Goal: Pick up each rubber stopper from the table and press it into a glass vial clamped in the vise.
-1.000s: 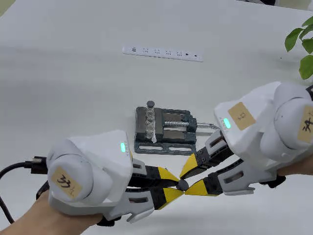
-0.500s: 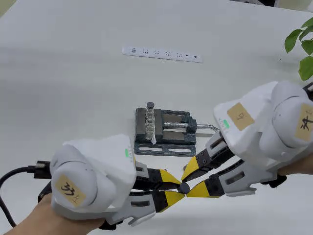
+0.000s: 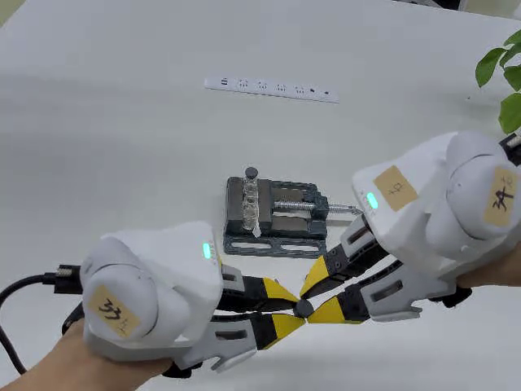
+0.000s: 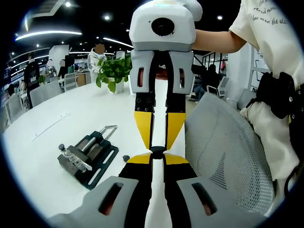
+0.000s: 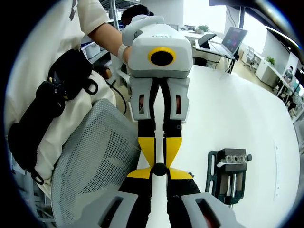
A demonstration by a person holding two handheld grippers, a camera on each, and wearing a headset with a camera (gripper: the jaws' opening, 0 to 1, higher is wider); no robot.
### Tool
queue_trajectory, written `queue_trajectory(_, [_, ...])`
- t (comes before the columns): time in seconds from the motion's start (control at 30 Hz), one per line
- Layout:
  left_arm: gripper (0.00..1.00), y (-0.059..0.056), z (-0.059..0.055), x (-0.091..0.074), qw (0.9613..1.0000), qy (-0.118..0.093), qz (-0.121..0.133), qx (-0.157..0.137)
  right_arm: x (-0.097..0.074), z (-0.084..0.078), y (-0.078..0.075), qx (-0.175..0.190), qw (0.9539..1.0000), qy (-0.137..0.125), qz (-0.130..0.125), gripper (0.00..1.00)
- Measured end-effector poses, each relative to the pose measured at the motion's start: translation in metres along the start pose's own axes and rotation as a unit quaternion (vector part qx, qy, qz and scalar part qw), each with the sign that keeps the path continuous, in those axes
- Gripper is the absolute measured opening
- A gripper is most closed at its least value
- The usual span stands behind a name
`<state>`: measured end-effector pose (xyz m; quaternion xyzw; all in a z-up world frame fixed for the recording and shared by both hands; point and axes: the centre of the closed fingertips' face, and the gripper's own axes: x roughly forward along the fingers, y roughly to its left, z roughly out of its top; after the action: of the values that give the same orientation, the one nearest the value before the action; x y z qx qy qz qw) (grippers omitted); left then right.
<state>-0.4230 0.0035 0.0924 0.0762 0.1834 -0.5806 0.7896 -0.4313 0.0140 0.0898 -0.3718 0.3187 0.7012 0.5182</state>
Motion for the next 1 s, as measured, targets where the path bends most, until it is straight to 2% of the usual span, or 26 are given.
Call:
queue_trajectory(0.03, [0.05,0.0,0.0,0.0,1.0,0.0,0.0,0.0,0.0,0.0,-0.001,0.0,1.0,0.0,-0.002,0.06])
queue_trajectory(0.23, [0.23,0.008,-0.002,-0.001,0.9997,-0.003,0.019,-0.012,0.0,-0.007,-0.005,0.003,0.9999,0.011,-0.009,0.06])
queue_trajectory(0.37, [0.43,0.018,-0.008,-0.002,0.9987,0.002,0.047,-0.021,0.0,-0.009,-0.004,0.008,0.9998,0.015,-0.008,0.06])
queue_trajectory(0.5, [0.63,0.028,-0.017,-0.004,0.9967,0.017,0.074,-0.028,0.0,-0.01,-0.001,0.011,0.9998,0.017,-0.005,0.06])
queue_trajectory(0.63, [0.86,0.039,-0.025,-0.007,0.9933,0.021,0.105,-0.044,0.001,-0.01,0.0,0.01,0.9998,0.017,-0.007,0.06])
queue_trajectory(0.7, [0.99,0.045,-0.026,-0.009,0.9908,0.015,0.122,-0.058,0.001,-0.01,0.0,0.013,0.9998,0.016,-0.006,0.06])
queue_trajectory(0.77, [0.99,0.049,-0.028,-0.013,0.9891,0.009,0.127,-0.074,0.001,-0.011,0.0,0.014,0.9998,0.016,-0.006,0.06])
queue_trajectory(0.8, [0.99,0.052,-0.031,-0.015,0.9877,0.012,0.131,-0.083,0.001,-0.011,0.0,0.016,0.9997,0.016,-0.005,0.06])
queue_trajectory(0.87, [0.99,0.054,-0.033,-0.018,0.9876,0.009,0.135,-0.08,0.002,-0.012,0.0,0.015,0.9997,0.016,-0.005,0.06])
queue_trajectory(1.0, [0.99,0.058,-0.037,-0.022,0.9866,0.015,0.142,-0.078,0.002,-0.014,-0.001,0.018,0.9997,0.017,-0.002,0.06])
